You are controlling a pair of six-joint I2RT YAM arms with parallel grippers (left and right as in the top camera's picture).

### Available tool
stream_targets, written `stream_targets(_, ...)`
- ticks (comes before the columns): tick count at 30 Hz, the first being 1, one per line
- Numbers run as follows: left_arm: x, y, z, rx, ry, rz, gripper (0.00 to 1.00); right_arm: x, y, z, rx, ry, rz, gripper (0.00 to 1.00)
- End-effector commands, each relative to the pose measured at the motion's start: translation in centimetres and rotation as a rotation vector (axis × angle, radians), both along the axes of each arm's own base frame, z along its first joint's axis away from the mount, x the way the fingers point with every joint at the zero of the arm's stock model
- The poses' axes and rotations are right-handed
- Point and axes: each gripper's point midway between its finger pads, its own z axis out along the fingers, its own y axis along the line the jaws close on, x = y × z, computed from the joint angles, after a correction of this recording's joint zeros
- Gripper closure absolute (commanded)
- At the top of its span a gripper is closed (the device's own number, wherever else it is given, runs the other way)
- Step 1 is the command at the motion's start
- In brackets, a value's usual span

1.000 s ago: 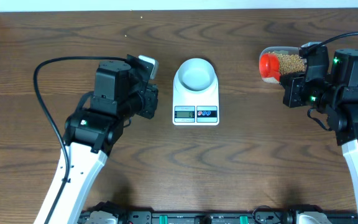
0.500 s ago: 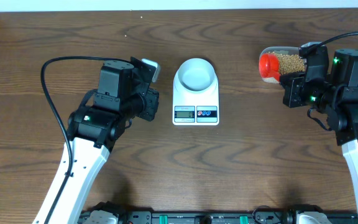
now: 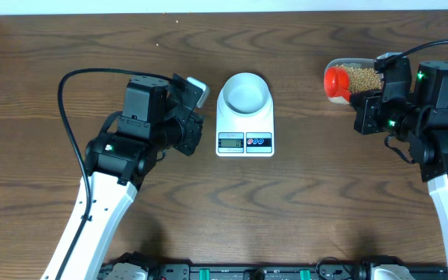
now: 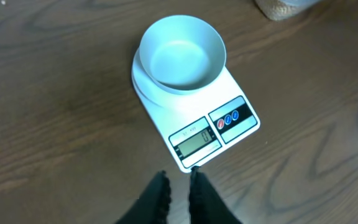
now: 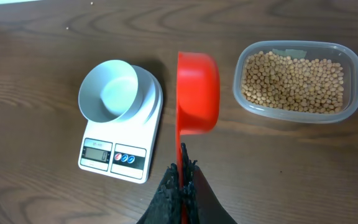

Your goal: Scoop item into bowl and weigh 50g on scale

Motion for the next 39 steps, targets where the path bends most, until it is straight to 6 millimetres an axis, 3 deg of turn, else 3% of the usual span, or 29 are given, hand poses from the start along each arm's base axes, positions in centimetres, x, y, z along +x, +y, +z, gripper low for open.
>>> stream_targets(1,-0.23,-0.24,0.05,0.002,-0.001,-0.026,0.62,0.16,0.45,0.72,-0.006,-0.021,0.028,0.99)
stream_targets(2,-0.29,-0.22,-0.01,0.004,0.002,-0.026,0.47,0.16,0.45,0.72,-0.006,-0.021,0.028,0.99)
stream_targets(8,-0.51,-0.15,-0.38,0.007,0.016,-0.026,0.42,0.11,0.45,0.67,-0.006,-0.018,0.028,0.99)
stream_targets(9,-0.51,-0.15,-0.4,0.007,0.016,-0.026,0.35,0.13,0.45,0.69,-0.006,-0.019,0.028,0.99)
stream_targets(11,-0.52,-0.16,-0.39,0.007,0.016,-0.026,0.3,0.19,0.45,0.75,-0.006,-0.023,0.028,0.99)
stream_targets(12,-0.52,-0.16,-0.39,0.007,0.016,-0.026,0.13,0.24,0.45,0.8,-0.006,-0.026,0.028,0.99)
stream_targets(13,-0.52,-0.16,-0.39,0.007,0.016,-0.026,0.07,0.24,0.45,0.8,-0.006,-0.026,0.028,0.99)
stream_targets(39,-0.51,-0.16,-0.39,0.006,0.016,-0.026,0.06,0.17,0.45,0.73,-0.005,-0.022,0.028,0.99)
